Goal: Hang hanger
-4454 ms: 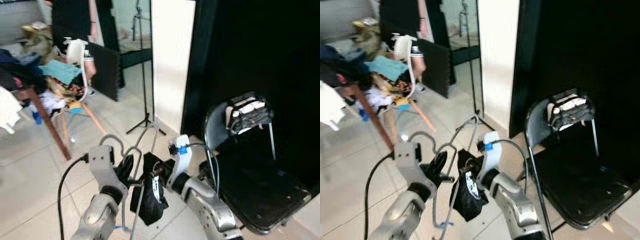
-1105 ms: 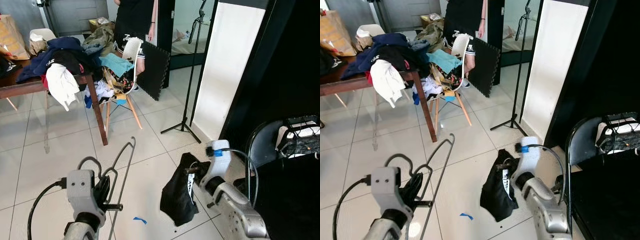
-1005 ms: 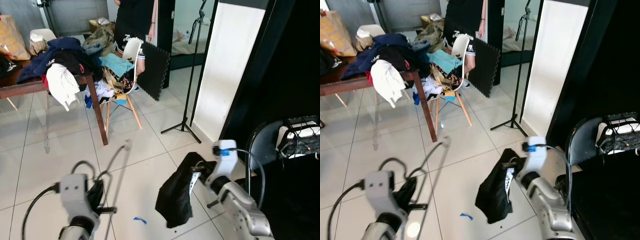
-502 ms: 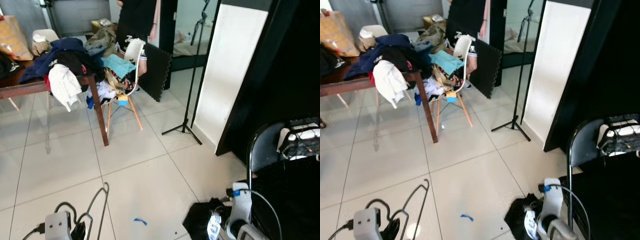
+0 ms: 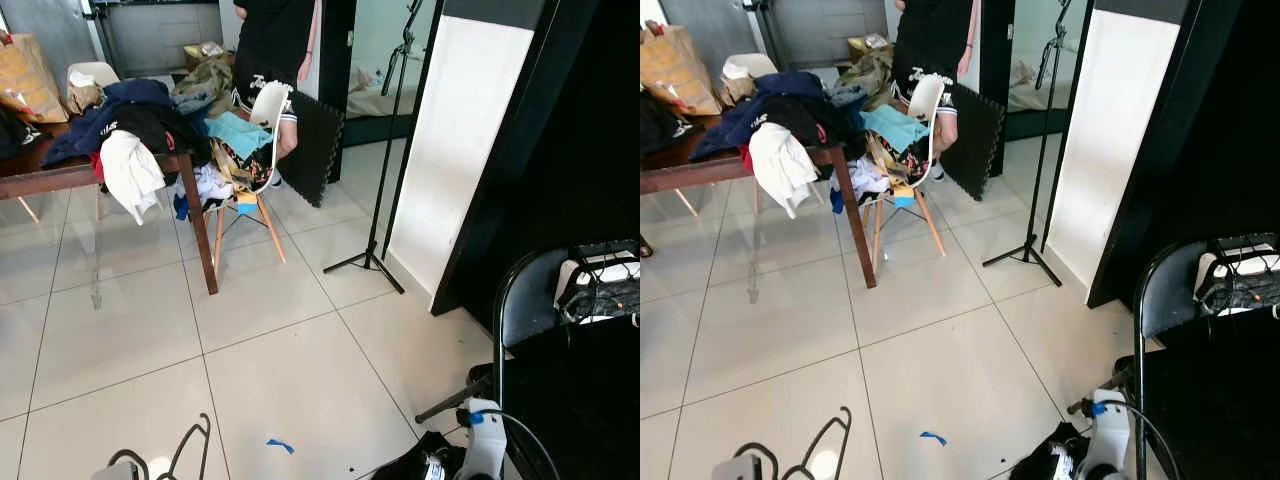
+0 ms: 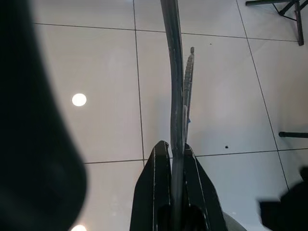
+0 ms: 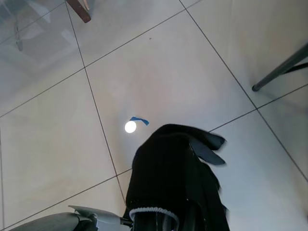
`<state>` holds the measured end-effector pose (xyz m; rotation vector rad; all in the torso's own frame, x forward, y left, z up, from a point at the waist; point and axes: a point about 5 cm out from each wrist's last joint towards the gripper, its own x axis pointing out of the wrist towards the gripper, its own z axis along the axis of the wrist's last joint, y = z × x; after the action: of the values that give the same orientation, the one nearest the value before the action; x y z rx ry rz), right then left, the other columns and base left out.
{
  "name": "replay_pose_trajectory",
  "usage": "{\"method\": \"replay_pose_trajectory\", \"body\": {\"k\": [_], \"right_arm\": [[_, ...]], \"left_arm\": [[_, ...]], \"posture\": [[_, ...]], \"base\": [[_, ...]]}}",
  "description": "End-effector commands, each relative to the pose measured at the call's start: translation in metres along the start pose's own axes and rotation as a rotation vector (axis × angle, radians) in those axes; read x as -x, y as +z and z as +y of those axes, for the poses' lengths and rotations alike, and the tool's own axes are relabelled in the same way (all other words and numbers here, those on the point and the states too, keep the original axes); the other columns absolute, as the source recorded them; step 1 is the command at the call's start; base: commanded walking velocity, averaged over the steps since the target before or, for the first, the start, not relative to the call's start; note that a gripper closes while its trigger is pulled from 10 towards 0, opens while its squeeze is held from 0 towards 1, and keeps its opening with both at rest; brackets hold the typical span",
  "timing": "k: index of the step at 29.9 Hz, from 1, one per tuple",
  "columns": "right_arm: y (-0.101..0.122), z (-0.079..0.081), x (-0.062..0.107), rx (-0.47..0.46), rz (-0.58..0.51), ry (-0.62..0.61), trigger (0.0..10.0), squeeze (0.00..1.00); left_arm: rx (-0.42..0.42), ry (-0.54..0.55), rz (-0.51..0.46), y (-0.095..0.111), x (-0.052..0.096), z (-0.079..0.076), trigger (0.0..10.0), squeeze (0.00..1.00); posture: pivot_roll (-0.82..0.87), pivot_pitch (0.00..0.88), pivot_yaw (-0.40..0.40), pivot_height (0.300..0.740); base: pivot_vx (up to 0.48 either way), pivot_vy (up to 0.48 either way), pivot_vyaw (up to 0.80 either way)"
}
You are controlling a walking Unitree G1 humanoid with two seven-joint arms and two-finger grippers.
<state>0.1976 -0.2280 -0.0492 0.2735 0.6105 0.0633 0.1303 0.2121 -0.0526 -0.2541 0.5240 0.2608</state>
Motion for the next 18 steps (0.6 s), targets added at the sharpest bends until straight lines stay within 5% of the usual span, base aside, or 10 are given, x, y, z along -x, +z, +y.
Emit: {"method": "replay_pose_trajectory", "body": {"k": [1,18], "right_arm": [[0.002,-0.001,-0.001,-0.014,-0.019,0.002,10.0,0.0],[-0.008,-0.01,0.002,-0.008,0.057,-0.001,10.0,0.0]], "left_arm": [[0.009,0.001,-0.009,0.001,0.0,0.003,10.0,0.0],[0.022,-0.046,0.009,-0.01,-0.007,0.003,10.0,0.0]], "posture": [[0.03,0.0,-0.034,0.74],[0.02,0.0,-0.04,0.74]], "base": [[0.0,0.0,0.0],[0.0,0.0,0.05]]}}
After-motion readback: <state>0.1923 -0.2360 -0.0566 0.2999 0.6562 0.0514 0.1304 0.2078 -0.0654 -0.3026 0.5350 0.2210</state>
